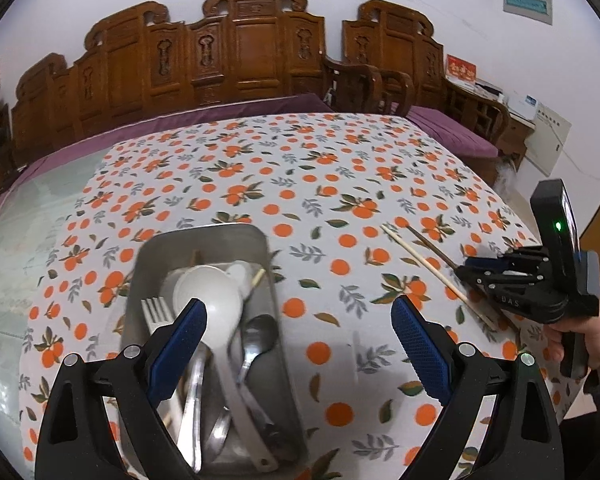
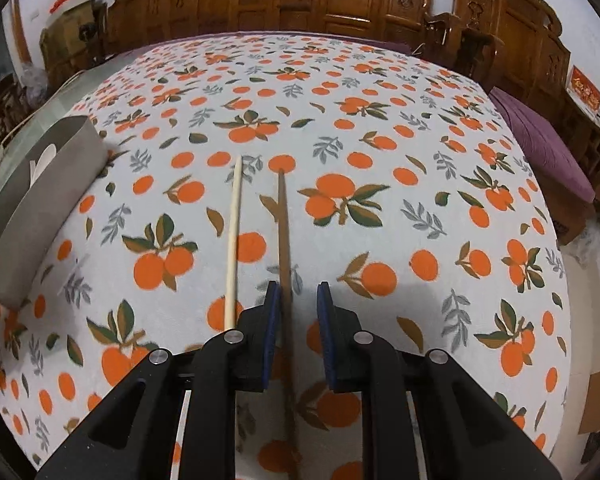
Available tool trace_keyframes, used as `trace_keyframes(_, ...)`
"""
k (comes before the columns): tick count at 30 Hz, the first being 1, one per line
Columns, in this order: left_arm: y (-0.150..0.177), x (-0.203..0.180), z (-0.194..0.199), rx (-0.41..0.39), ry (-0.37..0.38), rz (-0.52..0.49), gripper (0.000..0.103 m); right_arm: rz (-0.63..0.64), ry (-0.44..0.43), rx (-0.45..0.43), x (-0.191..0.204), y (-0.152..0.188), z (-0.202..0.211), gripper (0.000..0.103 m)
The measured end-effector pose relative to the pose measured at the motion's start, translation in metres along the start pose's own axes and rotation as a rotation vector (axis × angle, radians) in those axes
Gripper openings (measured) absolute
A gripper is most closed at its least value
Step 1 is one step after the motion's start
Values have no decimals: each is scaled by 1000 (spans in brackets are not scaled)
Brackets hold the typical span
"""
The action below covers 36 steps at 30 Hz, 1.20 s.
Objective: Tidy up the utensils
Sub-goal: 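Grasp a wooden chopstick on the cloth with the right tool while the left tool grasps another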
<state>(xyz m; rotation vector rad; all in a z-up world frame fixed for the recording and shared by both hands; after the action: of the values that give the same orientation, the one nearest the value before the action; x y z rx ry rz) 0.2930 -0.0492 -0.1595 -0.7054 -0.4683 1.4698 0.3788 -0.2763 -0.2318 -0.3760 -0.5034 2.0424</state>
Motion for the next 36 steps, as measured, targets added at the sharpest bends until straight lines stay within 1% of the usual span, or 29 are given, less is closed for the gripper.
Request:
trace_keyframes(4,2,-14,-3,11,6,-23,90,4,-27,16,-5,5,4,20)
trace_keyframes(6,1,-22,-6,20,10,-33,90,17,-14,20,-5,7,5,9)
trace_keyframes(7,1,-25,-8,25,11,-34,90,22,-11,21,-5,8,5,6)
trace_keyframes(11,0,-43,-16,46,20,-53,90,20,-24,21,-8,9,6,6)
trace_keyframes(14,-1,-59,-24,53,24,-72,90,16,-7,21,-13,10,7,6)
trace_keyframes(20,-2,-88,-52,90,38,-94,90,-37,-15,-8,-27,11,12,6)
trace_keyframes(26,6,-111,-84,136,19,-125,90,-98,-17,-32,-48,16,17,6)
trace_keyframes(34,4,-140,-111,175,52,-131,90,-177,-3,-65,-68,19,25,6)
trace_keyframes(35,4,-144,-115,181,52,-135,89,-182,-4,-68,-69,19,26,6)
trace_keyframes(36,5,-147,-117,185,55,-142,84,-186,-4,-72,-70,19,27,6)
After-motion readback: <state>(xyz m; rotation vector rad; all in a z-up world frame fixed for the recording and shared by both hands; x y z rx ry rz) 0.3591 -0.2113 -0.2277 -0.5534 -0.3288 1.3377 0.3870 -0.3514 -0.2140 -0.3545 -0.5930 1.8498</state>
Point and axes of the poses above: each gripper's, at about its wrist camera, not at the fingertips, and z roughly against the way its jaws point, x to its left, y to its underside, the point moved 1 cm from there along -z, roughly the way its jaws point, and after that the axes turned 8 degrees about z, right-handed, at the moved point
